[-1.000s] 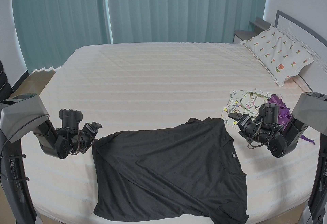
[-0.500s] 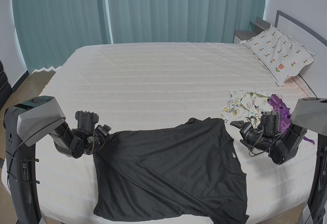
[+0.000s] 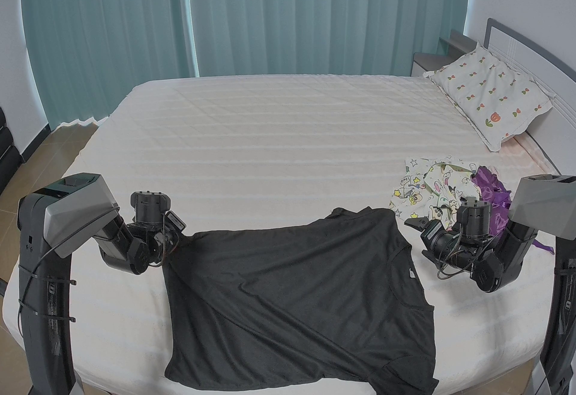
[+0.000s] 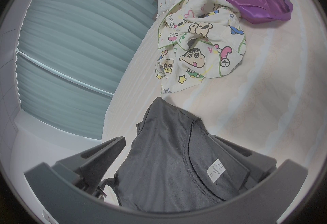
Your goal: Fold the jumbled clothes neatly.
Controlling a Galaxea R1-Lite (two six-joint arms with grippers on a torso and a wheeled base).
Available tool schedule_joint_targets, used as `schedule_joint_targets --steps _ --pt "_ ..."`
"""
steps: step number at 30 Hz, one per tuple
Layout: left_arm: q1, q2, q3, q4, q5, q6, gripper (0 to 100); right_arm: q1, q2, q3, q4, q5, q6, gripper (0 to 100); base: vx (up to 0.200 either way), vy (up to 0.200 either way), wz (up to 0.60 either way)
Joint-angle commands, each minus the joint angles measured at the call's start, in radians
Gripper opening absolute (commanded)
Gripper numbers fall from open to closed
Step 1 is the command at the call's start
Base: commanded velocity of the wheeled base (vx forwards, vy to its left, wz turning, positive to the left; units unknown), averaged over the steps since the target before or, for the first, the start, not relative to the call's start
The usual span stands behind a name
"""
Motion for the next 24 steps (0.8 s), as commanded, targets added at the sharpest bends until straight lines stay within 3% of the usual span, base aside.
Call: schedule_joint_targets --steps 1,4,15,16,24 --pt "0.044 0.041 -0.056 -0.070 0.019 -0.030 0 0.001 0.018 -0.001 -0.014 0.000 -0.001 100 0.000 0.000 0.00" --pt "0.068 0.069 -0.084 -0.128 0.030 -0.053 0 0.001 0.030 0.005 -0.051 0.000 -0.002 100 0.000 0.000 0.00" --pt "0.073 0.116 -0.140 -0.120 0.030 -0.048 0 0.005 0.041 0.007 -0.060 -0.002 -0.004 100 0.000 0.000 0.00" --pt "0.073 0.116 -0.143 -0.120 0.030 -0.049 100 0.006 0.041 0.007 -0.060 -0.003 -0.004 100 0.000 0.000 0.00" --pt "0.073 0.095 -0.110 -0.120 0.009 -0.053 100 0.012 0.027 0.041 -0.062 -0.002 -0.005 100 0.000 0.000 0.00"
